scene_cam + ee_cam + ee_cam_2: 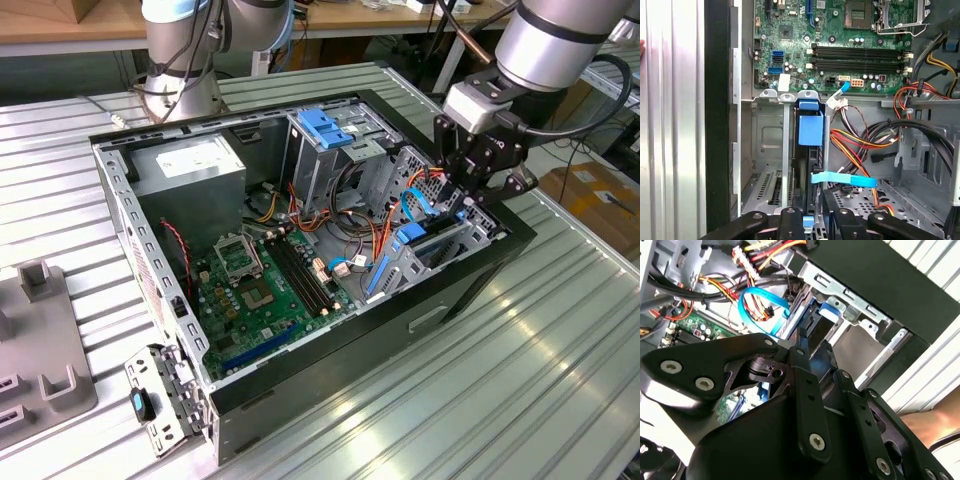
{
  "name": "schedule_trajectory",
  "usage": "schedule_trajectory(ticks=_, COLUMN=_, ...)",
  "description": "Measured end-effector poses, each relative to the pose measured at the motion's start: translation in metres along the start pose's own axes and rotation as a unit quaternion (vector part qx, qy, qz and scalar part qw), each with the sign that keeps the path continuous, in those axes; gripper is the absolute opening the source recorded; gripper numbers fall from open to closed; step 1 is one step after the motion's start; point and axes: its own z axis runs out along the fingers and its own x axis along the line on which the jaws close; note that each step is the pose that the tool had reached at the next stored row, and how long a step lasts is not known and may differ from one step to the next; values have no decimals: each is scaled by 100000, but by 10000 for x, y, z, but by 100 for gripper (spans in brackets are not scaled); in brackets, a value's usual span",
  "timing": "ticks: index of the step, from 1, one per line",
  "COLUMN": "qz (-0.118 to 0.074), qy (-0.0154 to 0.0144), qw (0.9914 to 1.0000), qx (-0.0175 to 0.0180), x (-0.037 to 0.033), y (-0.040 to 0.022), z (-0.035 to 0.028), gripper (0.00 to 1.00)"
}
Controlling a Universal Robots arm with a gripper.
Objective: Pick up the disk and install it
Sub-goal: 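Insert the first disk wire, then insert the second disk wire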
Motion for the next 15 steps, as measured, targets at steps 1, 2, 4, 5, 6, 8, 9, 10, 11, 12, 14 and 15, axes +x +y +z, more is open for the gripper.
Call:
schedule_trajectory(ticks=1, qz=2, qy=9, qw=100000, qx=-84, x=0, y=1, z=0, gripper=30)
schedule_trajectory(ticks=2, qz=8, qy=6, qw=100000, qx=-101, x=0, y=1, z=0, gripper=30)
schedule_trajectory(ticks=4, qz=8, qy=-10, qw=100000, qx=-199, x=0, y=-6, z=2, gripper=30)
schedule_trajectory(ticks=5, qz=56, qy=-16, qw=99999, qx=-385, x=0, y=-13, z=3, gripper=30)
schedule_trajectory(ticks=6, qz=99, qy=-18, qw=99998, qx=-643, x=1, y=-19, z=3, gripper=30)
schedule_trajectory(ticks=8, qz=139, qy=-31, qw=99994, qx=-1041, x=0, y=-26, z=3, gripper=30)
schedule_trajectory(ticks=9, qz=144, qy=-32, qw=99994, qx=-1050, x=0, y=-26, z=3, gripper=30)
schedule_trajectory(ticks=10, qz=140, qy=-31, qw=99994, qx=-1130, x=1, y=-26, z=3, gripper=30)
schedule_trajectory(ticks=11, qz=141, qy=-34, qw=99993, qx=-1211, x=1, y=-26, z=3, gripper=30)
schedule_trajectory(ticks=12, qz=138, qy=-33, qw=99993, qx=-1214, x=1, y=-26, z=3, gripper=30)
schedule_trajectory(ticks=14, qz=140, qy=-34, qw=99992, qx=-1225, x=1, y=-26, z=3, gripper=30)
schedule_trajectory(ticks=15, qz=141, qy=-34, qw=99992, qx=-1226, x=1, y=-26, z=3, gripper=30)
